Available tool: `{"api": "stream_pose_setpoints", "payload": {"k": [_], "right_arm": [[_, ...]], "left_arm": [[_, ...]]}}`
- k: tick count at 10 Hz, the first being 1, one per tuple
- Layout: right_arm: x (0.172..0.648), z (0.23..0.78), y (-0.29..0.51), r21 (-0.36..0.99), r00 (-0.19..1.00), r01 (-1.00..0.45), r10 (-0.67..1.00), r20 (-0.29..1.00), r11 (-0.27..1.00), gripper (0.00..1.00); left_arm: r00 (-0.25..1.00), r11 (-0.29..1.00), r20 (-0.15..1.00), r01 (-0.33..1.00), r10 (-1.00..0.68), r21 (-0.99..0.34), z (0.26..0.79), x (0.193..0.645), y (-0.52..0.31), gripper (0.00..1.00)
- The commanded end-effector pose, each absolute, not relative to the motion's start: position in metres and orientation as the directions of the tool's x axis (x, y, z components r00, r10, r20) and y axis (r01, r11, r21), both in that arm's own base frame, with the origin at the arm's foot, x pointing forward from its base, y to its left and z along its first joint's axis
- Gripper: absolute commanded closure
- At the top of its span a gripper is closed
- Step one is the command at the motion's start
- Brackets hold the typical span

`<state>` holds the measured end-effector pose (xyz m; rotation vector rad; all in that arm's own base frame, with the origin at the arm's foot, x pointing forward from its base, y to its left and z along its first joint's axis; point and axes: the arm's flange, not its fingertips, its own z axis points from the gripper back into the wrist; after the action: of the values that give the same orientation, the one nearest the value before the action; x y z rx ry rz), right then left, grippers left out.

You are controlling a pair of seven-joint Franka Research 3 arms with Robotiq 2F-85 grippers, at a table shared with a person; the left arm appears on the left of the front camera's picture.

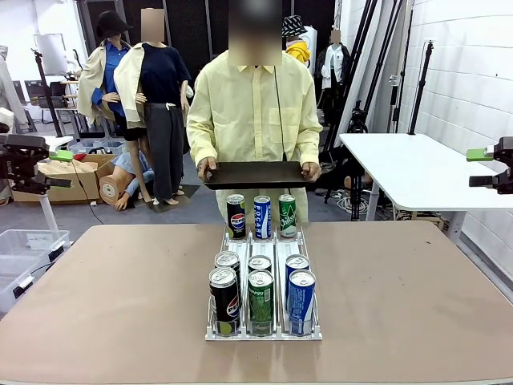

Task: Retrieve and hand over the desired beverage to the person.
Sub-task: Pick up a can of the same type that the person held from the Automatic Can Dispenser.

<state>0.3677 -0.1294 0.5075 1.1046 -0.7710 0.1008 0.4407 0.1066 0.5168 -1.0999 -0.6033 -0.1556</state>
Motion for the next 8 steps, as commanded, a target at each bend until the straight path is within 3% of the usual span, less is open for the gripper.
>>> {"api": "stream_pose_setpoints", "payload": {"k": [1, 3, 8], "right_arm": [[0.369, 0.508, -0.129, 0.769, 0.740, -0.442, -0.297, 0.604, 0.462, 0.00], [0.369, 0.508, -0.129, 0.769, 0.740, -0.442, -0.297, 0.604, 0.462, 0.00], [0.369, 0.508, -0.129, 0.769, 0.740, -0.442, -0.297, 0.604, 0.462, 0.00]], "left_arm": [[0.861, 0.513, 0.492, 0.367, 0.129, -0.776, 0.522, 0.430, 0.076, 0.00], [0.881, 0.603, 0.471, 0.353, 0.043, -0.716, 0.535, 0.414, 0.037, 0.00], [0.844, 0.727, 0.491, 0.475, -0.216, -0.495, 0.549, 0.357, -0.079, 0.00]]}}
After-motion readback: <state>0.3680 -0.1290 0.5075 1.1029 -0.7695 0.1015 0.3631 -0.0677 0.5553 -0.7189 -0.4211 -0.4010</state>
